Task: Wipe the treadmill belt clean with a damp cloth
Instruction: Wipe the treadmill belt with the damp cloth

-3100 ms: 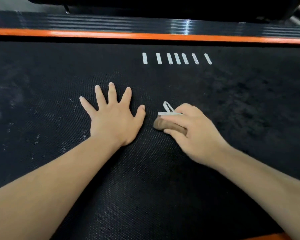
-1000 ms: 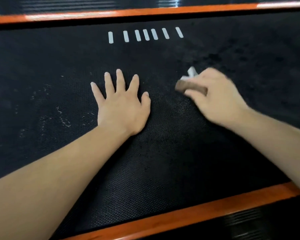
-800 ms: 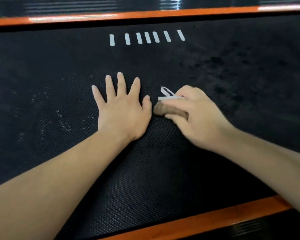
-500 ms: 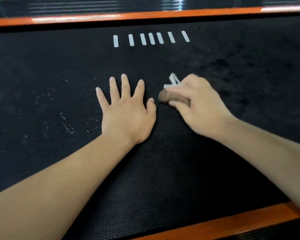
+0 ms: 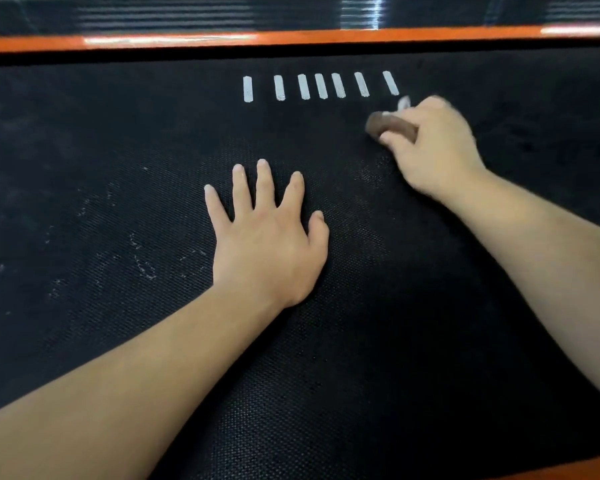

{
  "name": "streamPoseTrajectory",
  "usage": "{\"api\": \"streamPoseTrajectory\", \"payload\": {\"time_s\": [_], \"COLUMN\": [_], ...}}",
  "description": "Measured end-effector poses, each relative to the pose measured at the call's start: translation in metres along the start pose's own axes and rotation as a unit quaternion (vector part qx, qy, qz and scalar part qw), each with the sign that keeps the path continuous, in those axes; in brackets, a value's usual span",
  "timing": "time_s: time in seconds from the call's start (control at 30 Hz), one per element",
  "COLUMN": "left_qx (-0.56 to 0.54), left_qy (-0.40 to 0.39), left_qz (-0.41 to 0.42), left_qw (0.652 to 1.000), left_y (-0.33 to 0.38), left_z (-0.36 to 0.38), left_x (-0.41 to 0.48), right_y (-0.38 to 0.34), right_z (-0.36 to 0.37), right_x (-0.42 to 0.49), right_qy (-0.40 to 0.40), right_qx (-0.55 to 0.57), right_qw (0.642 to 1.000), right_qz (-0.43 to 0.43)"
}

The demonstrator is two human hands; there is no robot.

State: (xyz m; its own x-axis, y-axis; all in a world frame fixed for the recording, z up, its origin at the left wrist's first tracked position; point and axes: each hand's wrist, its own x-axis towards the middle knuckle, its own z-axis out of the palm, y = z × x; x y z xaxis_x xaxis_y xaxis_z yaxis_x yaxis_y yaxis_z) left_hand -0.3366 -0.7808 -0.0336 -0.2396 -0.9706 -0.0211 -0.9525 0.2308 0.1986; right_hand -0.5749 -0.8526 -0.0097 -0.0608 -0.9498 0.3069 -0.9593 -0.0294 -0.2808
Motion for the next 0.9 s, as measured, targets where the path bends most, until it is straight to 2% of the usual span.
{"api": "streamPoseTrajectory", "payload": {"time_s": [0.03, 0.07, 0.17, 0.2, 0.23, 0.3, 0.33, 0.37, 0.4, 0.5, 0.53, 0.57, 0.67, 0.7, 0.83, 0.9], "left_qx": [0.002, 0.006, 0.015, 0.015, 0.015, 0.014, 0.013, 0.013, 0.014, 0.019, 0.020, 0.020, 0.019, 0.018, 0.017, 0.016], "left_qy": [0.001, 0.002, 0.001, 0.000, -0.003, -0.005, -0.006, -0.006, -0.007, -0.008, -0.008, -0.010, -0.008, -0.007, -0.009, -0.007], "left_qz": [0.000, 0.001, 0.001, 0.001, 0.001, 0.001, 0.001, 0.001, 0.001, 0.000, 0.001, 0.001, 0.004, 0.004, 0.002, 0.005], "left_qw": [1.000, 1.000, 1.000, 1.000, 1.000, 1.000, 1.000, 1.000, 1.000, 1.000, 1.000, 1.000, 1.000, 1.000, 1.000, 1.000], "left_y": [0.000, 0.000, 0.001, 0.001, 0.001, 0.002, 0.002, 0.002, 0.002, 0.002, 0.002, 0.002, 0.002, 0.002, 0.003, 0.003], "left_z": [0.000, 0.001, 0.000, 0.000, -0.001, -0.001, -0.002, -0.002, -0.002, -0.004, -0.004, -0.004, -0.004, -0.004, -0.006, -0.007], "left_x": [0.000, 0.000, 0.000, 0.000, 0.001, 0.000, -0.001, -0.001, -0.001, -0.001, 0.000, -0.001, 0.000, 0.000, 0.000, -0.001], "right_y": [0.001, -0.006, -0.039, -0.039, -0.032, -0.010, -0.002, -0.001, -0.008, -0.033, -0.029, -0.021, 0.001, -0.003, -0.037, -0.025], "right_z": [0.005, 0.011, 0.016, 0.011, 0.008, 0.008, 0.007, 0.010, 0.015, 0.024, 0.022, 0.022, 0.023, 0.027, 0.035, 0.029], "right_x": [0.007, 0.005, -0.026, -0.027, -0.018, 0.021, 0.036, 0.043, 0.043, 0.017, 0.019, 0.030, 0.078, 0.081, 0.050, 0.064], "right_qy": [0.020, 0.023, -0.053, -0.078, -0.074, -0.017, -0.004, 0.004, 0.002, -0.064, -0.080, -0.071, 0.019, 0.021, -0.056, -0.063], "right_qx": [-0.007, -0.014, 0.075, 0.096, 0.069, 0.000, -0.003, -0.001, 0.000, 0.056, 0.061, 0.033, -0.003, -0.006, 0.071, 0.041], "right_qw": [0.999, 0.999, 0.989, 0.983, 0.984, 0.997, 1.000, 0.999, 1.000, 0.988, 0.985, 0.989, 0.998, 0.997, 0.989, 0.991], "right_qz": [0.044, 0.037, -0.120, -0.139, -0.148, -0.069, 0.003, 0.037, 0.024, -0.129, -0.139, -0.126, 0.061, 0.075, -0.114, -0.109]}}
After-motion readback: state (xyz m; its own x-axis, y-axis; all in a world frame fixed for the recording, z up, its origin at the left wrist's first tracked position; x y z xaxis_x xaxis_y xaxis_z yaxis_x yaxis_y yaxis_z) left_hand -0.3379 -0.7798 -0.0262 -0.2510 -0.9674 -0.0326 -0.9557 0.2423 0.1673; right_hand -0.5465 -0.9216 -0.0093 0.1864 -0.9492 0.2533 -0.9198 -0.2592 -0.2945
